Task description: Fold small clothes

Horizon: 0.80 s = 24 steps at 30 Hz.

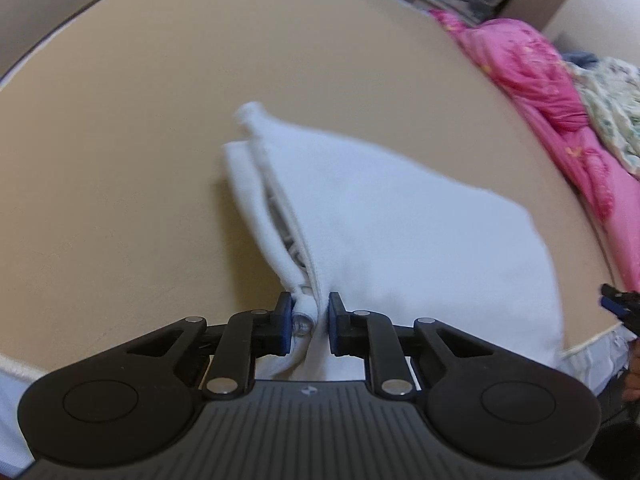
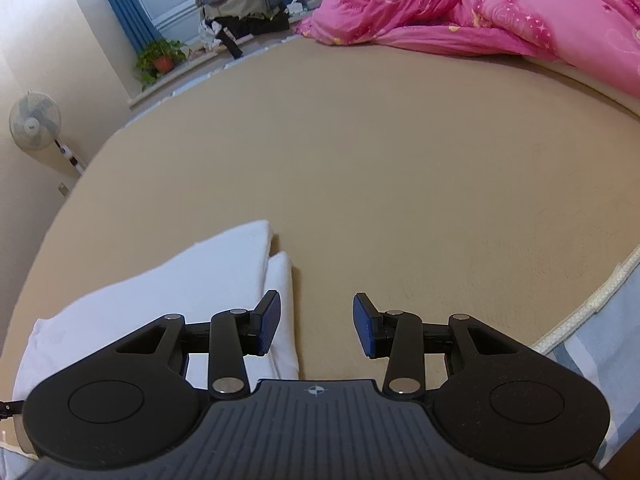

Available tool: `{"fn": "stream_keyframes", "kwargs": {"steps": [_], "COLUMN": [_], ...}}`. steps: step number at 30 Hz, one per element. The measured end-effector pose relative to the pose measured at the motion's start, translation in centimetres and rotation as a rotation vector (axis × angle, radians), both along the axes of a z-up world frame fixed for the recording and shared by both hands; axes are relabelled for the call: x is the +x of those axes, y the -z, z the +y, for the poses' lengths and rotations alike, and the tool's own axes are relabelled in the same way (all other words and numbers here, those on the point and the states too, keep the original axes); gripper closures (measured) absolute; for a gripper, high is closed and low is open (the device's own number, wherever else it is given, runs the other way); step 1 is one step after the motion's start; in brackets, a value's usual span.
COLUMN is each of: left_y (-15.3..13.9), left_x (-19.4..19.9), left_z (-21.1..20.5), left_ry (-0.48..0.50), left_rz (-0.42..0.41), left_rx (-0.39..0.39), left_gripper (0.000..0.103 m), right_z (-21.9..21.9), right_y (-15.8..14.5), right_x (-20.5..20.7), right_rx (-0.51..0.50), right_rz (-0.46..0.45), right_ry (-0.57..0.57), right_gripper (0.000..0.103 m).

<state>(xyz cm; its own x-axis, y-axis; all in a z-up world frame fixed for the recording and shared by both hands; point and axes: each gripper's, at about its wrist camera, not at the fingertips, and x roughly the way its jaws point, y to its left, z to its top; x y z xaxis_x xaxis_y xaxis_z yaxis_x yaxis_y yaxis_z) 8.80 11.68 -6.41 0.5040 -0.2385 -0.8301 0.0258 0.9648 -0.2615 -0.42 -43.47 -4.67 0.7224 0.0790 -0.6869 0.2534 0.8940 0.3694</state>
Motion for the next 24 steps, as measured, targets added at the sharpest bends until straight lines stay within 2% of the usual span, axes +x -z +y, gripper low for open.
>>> {"fn": "stream_keyframes", "kwargs": {"steps": [4, 7, 11, 14, 16, 18, 20, 24], "left_y": [-3.9, -5.6, -5.3, -2.6, -1.7, -1.7, -1.0, 2.3], "left_x": [1.0, 1.2, 1.4, 2.6, 3.1, 2.5, 2.0, 1.3], "left_z": [-7.8, -16.5, -29.0, -36.0, -37.4, -36.3, -33.6, -27.5], "left_ry": [0.106, 0.218, 0.341, 0.427, 0.452, 0.465, 0.462, 0.455], "left_rz": [-0.07, -0.093, -0.078, 0.002, 0.045, -0.012, -0.033, 0.02], "left_rx": [-0.026, -0.046, -0.078, -0.125, -0.177, -0.175, -0.153, -0.12], "left_gripper": [0.085, 0.086, 0.083, 0.077, 0.077, 0.077, 0.077, 0.077], "right_z": [-0.1, -0.2, -0.7, -1.2, -1.6, -2.0, -2.1, -1.3], "right_y": [-0.5, -0.6, -0.6, -0.4, -0.2, 0.1, 0.4, 1.2], "right_x": [0.2, 0.5, 0.8, 0.9, 0.9, 1.0, 1.1, 2.2], "right_rx": [0.008, 0.016, 0.039, 0.046, 0.053, 0.072, 0.095, 0.16], "right_rz": [-0.027, -0.039, -0.049, -0.049, -0.044, -0.036, -0.029, 0.001], "right_ry": [-0.007, -0.006, 0.021, 0.045, 0.058, 0.063, 0.044, -0.052], "right_gripper": [0.061, 0.061, 0.061, 0.061, 0.061, 0.061, 0.061, 0.061]}}
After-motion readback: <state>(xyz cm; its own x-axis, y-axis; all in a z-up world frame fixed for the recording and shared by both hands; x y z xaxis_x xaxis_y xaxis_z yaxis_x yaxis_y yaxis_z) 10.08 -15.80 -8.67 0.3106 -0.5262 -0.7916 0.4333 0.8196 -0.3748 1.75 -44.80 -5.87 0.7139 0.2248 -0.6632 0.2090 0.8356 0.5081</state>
